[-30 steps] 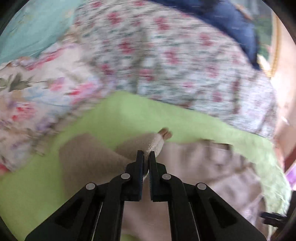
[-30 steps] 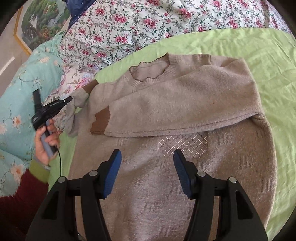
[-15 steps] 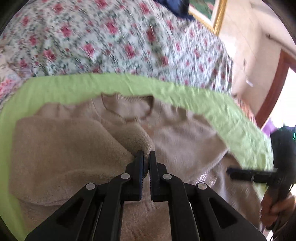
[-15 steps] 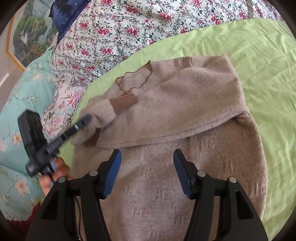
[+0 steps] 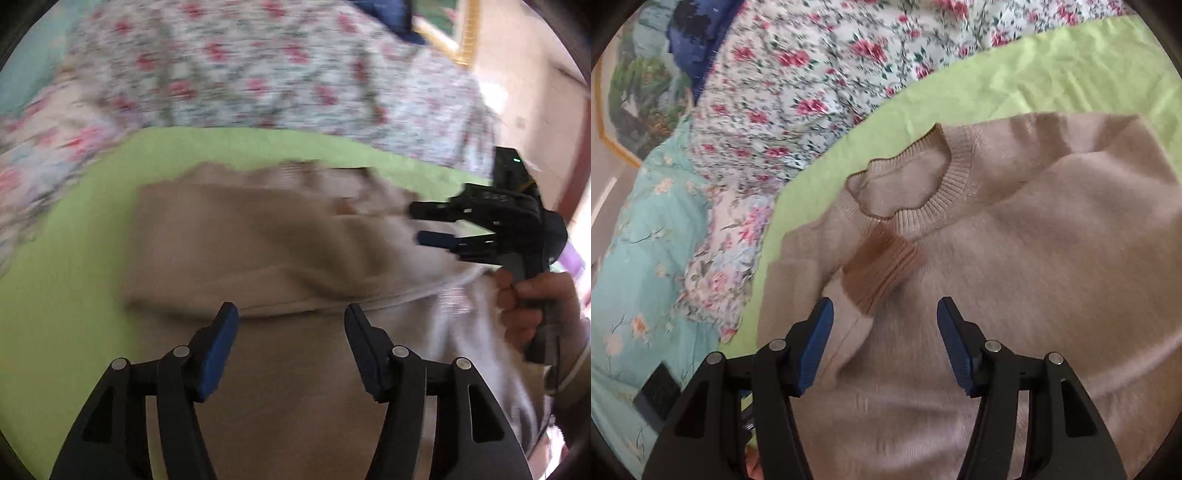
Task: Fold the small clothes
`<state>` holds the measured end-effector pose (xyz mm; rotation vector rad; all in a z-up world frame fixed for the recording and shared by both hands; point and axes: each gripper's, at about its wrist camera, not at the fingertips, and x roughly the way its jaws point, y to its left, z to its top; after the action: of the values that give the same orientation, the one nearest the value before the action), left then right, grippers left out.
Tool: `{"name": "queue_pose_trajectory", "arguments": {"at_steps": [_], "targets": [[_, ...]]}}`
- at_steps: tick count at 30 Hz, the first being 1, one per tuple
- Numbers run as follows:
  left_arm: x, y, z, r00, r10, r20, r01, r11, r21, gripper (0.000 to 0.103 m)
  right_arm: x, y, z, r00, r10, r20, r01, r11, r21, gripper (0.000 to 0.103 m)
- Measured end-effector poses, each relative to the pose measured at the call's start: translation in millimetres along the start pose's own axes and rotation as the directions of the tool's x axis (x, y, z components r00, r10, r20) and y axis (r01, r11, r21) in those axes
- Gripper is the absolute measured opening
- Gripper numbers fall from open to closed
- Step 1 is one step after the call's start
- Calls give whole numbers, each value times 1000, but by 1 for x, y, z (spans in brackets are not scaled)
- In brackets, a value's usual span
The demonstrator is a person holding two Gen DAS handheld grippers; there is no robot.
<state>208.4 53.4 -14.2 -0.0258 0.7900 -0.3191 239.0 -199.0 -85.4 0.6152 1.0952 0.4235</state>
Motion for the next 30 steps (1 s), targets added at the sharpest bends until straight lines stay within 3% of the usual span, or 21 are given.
{"name": "queue_pose_trajectory", "arguments": {"at_steps": [2,4,5,6,7,8,11,14,17,20,24,27,30], "targets": [[4,22,-3,996,82,-39,-84,996,-36,61,19,-1,5,1000,11,-20,-11,1000,25,60],[18,46,-5,978,167,-121,-178,981,-82,59,40,-3,8,999,28,-42,-25,998,66,57],[22,54,-6,972,185,-141,-200,975,-101,59,48,-3,10,998,35,-51,-31,996,78,50],[23,58,-7,973,186,-140,-203,972,-115,59,57,-1,12,998,28,-60,-23,996,81,19],[25,62,-7,972,191,-139,-209,970,-127,59,59,1,13,998,23,-66,-18,997,80,9],[27,64,-6,970,199,-141,-217,967,-130,59,55,4,14,998,31,-56,-27,996,81,9],[33,63,0,968,212,-132,-229,963,-138,59,5,23,17,991,86,102,-88,996,18,9],[44,57,15,968,222,-117,-239,958,-157,58,-56,19,16,957,124,261,-128,992,-2,9],[48,54,20,955,268,-125,-287,942,-173,54,-91,-12,5,941,32,337,-44,999,28,9],[50,56,14,943,299,-145,-325,922,-210,54,-87,-48,-6,952,-64,299,36,994,100,9],[41,67,12,947,292,-132,-318,909,-270,53,-67,-81,-21,964,-135,227,100,982,158,9],[28,84,10,965,251,-78,-261,886,-382,53,-69,-76,-20,963,-111,246,80,988,130,9],[28,91,6,966,246,-73,-254,870,-422,53,-84,-55,-16,950,-3,312,-9,999,39,9]]}}
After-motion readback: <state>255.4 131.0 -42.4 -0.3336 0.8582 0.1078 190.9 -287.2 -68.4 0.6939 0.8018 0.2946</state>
